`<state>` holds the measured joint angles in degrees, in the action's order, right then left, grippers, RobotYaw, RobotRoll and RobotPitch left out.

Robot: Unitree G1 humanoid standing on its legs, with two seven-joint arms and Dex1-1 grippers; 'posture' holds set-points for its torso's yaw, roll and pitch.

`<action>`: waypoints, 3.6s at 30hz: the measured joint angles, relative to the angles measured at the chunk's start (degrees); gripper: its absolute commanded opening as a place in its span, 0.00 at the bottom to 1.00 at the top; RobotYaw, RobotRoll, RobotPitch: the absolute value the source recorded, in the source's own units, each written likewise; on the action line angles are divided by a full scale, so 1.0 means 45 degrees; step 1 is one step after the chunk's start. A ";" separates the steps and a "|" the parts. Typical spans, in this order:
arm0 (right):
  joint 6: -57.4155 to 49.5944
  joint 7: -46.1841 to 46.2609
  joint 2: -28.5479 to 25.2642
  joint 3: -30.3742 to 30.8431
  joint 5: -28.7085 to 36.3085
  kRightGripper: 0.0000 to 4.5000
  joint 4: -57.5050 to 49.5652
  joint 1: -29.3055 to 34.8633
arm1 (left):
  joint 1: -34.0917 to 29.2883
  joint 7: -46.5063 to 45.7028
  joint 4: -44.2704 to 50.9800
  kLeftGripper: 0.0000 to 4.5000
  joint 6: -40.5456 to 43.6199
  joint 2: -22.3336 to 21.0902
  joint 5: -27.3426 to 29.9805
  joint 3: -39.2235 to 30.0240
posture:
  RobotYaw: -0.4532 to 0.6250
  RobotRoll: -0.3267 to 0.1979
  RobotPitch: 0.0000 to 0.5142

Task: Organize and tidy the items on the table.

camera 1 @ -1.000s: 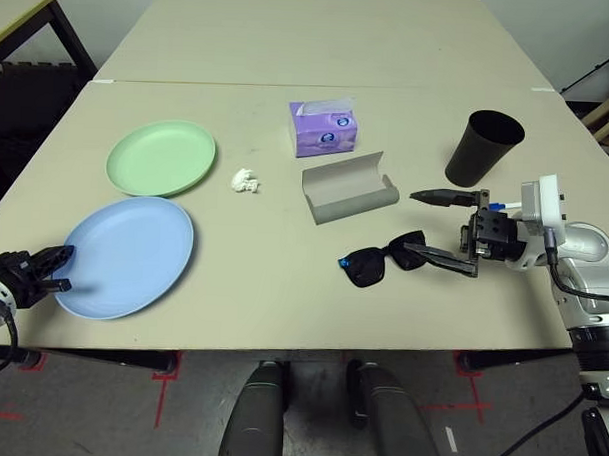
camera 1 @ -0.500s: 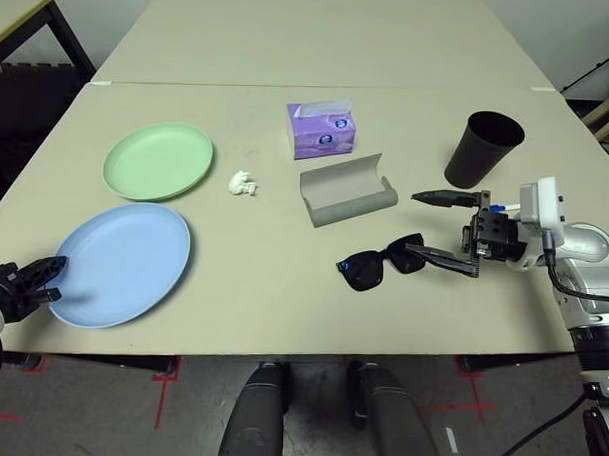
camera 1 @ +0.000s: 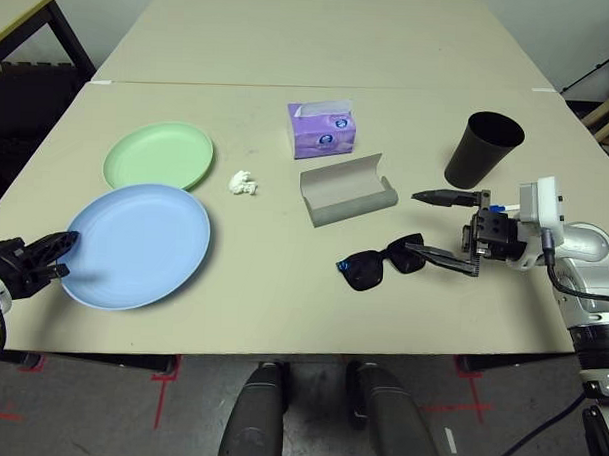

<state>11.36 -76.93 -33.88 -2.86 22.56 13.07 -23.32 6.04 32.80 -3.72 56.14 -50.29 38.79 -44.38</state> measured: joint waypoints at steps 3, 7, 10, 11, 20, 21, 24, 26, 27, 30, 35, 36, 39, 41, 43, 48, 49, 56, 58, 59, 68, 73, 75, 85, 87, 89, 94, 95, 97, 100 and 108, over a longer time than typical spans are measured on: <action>0.0004 -0.0001 0.0034 0.0029 -0.0006 1.00 -0.0003 0.0025 | 0.1352 -0.0255 -0.0913 0.01 -0.0078 -0.0144 -0.0130 0.0247 | 0.54 0.62 0.32; 0.0008 0.0000 0.0083 0.0080 -0.0009 1.00 -0.0005 0.0007 | 0.3154 -0.0701 -0.2541 0.01 -0.0712 -0.0210 -0.0742 0.1228 | 0.54 0.62 0.32; 0.0011 0.0012 0.0098 0.0120 -0.0015 1.00 -0.0013 0.0015 | 0.4558 -0.1178 -0.3884 0.01 -0.1380 -0.0144 -0.1337 0.1965 | 0.53 0.62 0.33; 0.0010 0.0023 0.0100 0.0139 -0.0014 1.00 -0.0018 0.0022 | 0.5060 -0.1371 -0.4308 0.01 -0.1608 -0.0043 -0.1499 0.2139 | 0.52 0.62 0.33; -0.0041 0.0233 0.0073 0.0228 0.0000 1.00 -0.0450 0.0401 | 0.8245 -0.1900 -0.8475 0.01 -0.3961 0.0279 -0.3170 0.3928 | 0.51 0.62 0.34; -0.0054 0.0242 0.0071 0.0229 0.0000 1.00 -0.0479 0.0419 | 0.8495 -0.1940 -0.8907 0.01 -0.4190 0.0312 -0.3287 0.4032 | 0.51 0.62 0.34; -0.0108 0.0277 0.0070 0.0233 0.0001 1.00 -0.0583 0.0426 | 0.9096 -0.2075 -0.9962 0.01 -0.4884 0.0414 -0.3650 0.4226 | 0.51 0.62 0.34; -0.0133 0.0321 0.0070 0.0233 0.0001 1.00 -0.0598 0.0430 | 0.9462 -0.2196 -1.0564 0.01 -0.5277 0.0473 -0.3806 0.4294 | 0.51 0.62 0.34; -0.0142 0.0343 0.0070 0.0233 0.0000 1.00 -0.0603 0.0431 | 0.9695 -0.2241 -1.0944 0.01 -0.5507 0.0483 -0.3900 0.4358 | 0.51 0.62 0.34; -0.0164 0.0367 0.0070 0.0233 0.0002 1.00 -0.0636 0.0438 | 1.0223 -0.2318 -1.1654 0.01 -0.6014 0.0518 -0.4107 0.4441 | 0.51 0.62 0.34; -0.0201 0.0377 0.0070 0.0234 0.0004 1.00 -0.0673 0.0447 | 1.0824 -0.2330 -1.2478 0.01 -0.6602 0.0622 -0.4336 0.4621 | 0.51 0.62 0.34; -0.0204 0.0378 0.0070 0.0234 0.0003 1.00 -0.0675 0.0448 | 1.0883 -0.2337 -1.2582 0.01 -0.6727 0.0630 -0.4397 0.4643 | 0.51 0.62 0.34; -0.0204 0.0386 0.0070 0.0233 0.0004 1.00 -0.0677 0.0451 | 1.0995 -0.2417 -1.2895 0.12 -0.7208 0.0658 -0.4582 0.4669 | 0.50 0.62 0.34; -0.0204 0.0451 0.0070 0.0233 0.0004 1.00 -0.0689 0.0453 | 1.0993 -0.2359 -1.2887 0.25 -0.7378 0.0706 -0.4617 0.4676 | 0.50 0.62 0.34; -0.0204 0.0503 0.0070 0.0232 0.0004 1.00 -0.0737 0.0453 | 1.0974 -0.2259 -1.2845 0.42 -0.7437 0.0762 -0.4612 0.4668 | 0.50 0.62 0.34; -0.0328 0.0699 -0.0036 0.0139 0.0076 1.00 -0.0792 0.0454 | 0.9656 -0.1638 -1.1375 0.84 -0.7207 0.0853 -0.4558 0.4664 | 0.50 0.62 0.33; -0.0446 0.0753 -0.0055 0.0045 0.0146 1.00 -0.0800 0.0454 | 0.9335 -0.1547 -1.0991 0.92 -0.7069 0.0890 -0.4494 0.4635 | 0.50 0.62 0.33; -0.1144 0.1140 -0.0080 -0.0124 0.0601 1.00 -0.1046 0.0589 | 0.7517 -0.0752 -0.7445 0.99 -0.6429 0.1069 -0.3703 0.4440 | 0.51 0.62 0.32; -0.1284 0.1215 -0.0051 -0.0139 0.0770 1.00 -0.1237 0.0667 | 0.7088 -0.0654 -0.6608 0.99 -0.6223 0.1175 -0.3477 0.4375 | 0.51 0.62 0.32; -0.1369 0.1285 -0.0026 -0.0164 0.0868 1.00 -0.1355 0.0759 | 0.6925 -0.0649 -0.6313 0.99 -0.6117 0.1237 -0.3416 0.4371 | 0.51 0.62 0.32; -0.1658 0.2045 0.0408 -0.0413 0.1122 1.00 -0.1381 0.1202 | 0.6227 -0.0492 -0.5004 0.99 -0.5683 0.1816 -0.3340 0.4693 | 0.51 0.62 0.32; -0.1787 0.2051 0.0462 -0.0414 0.1211 1.00 -0.1377 0.1366 | 0.5895 0.0658 -0.4861 0.99 -0.5702 0.1886 -0.3413 0.5605 | 0.51 0.62 0.32; -0.1798 0.2064 0.0461 -0.0414 0.1208 1.00 -0.1377 0.1365 | 0.5844 0.1324 -0.4860 0.99 -0.5984 0.1809 -0.3488 0.5902 | 0.51 0.62 0.32; -0.1824 0.2125 0.0350 -0.0420 0.1193 1.00 -0.1376 0.1356 | 0.6021 0.4739 -0.4193 0.99 -0.7966 0.1790 -0.3472 0.6963 | 0.51 0.62 0.32; -0.1823 0.2171 0.0351 -0.0419 0.1184 1.00 -0.1382 0.1351 | 0.6152 0.5035 -0.4162 0.99 -0.8233 0.1801 -0.3494 0.7139 | 0.51 0.62 0.32; -0.1823 0.2246 0.0352 -0.0418 0.1125 1.00 -0.1383 0.1323 | 0.6339 0.5320 -0.4194 0.99 -0.8620 0.1921 -0.3676 0.7494 | 0.52 0.62 0.32; -0.1831 0.2300 0.0359 -0.0411 0.1100 1.00 -0.1429 0.1181 | 0.7000 0.5497 -0.4953 0.99 -0.9961 0.2200 -0.4746 0.8483 | 0.51 0.62 0.32; -0.1836 0.2304 0.0358 -0.0409 0.1095 1.00 -0.1432 0.1119 | 0.7161 0.5340 -0.5370 0.99 -1.0320 0.2309 -0.5154 0.8724 | 0.51 0.62 0.32; -0.1840 0.2312 0.0352 -0.0414 0.1089 1.00 -0.1448 0.1040 | 0.7322 0.5163 -0.5936 0.99 -1.0602 0.2518 -0.5549 0.8997 | 0.51 0.62 0.32; -0.1848 0.2321 0.0349 -0.0412 0.1065 1.00 -0.1466 0.1005 | 0.7519 0.5128 -0.6664 0.99 -1.0832 0.2776 -0.5897 0.9303 | 0.51 0.62 0.32; -0.1893 0.2324 0.0349 -0.0411 0.0973 1.00 -0.1583 0.1010 | 0.8007 0.5148 -0.7428 0.99 -1.0929 0.3133 -0.6140 0.9489 | 0.51 0.62 0.32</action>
<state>2.85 -66.47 -32.31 -4.71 26.94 5.94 -18.78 42.07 55.96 -37.15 6.96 -36.19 11.16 -1.68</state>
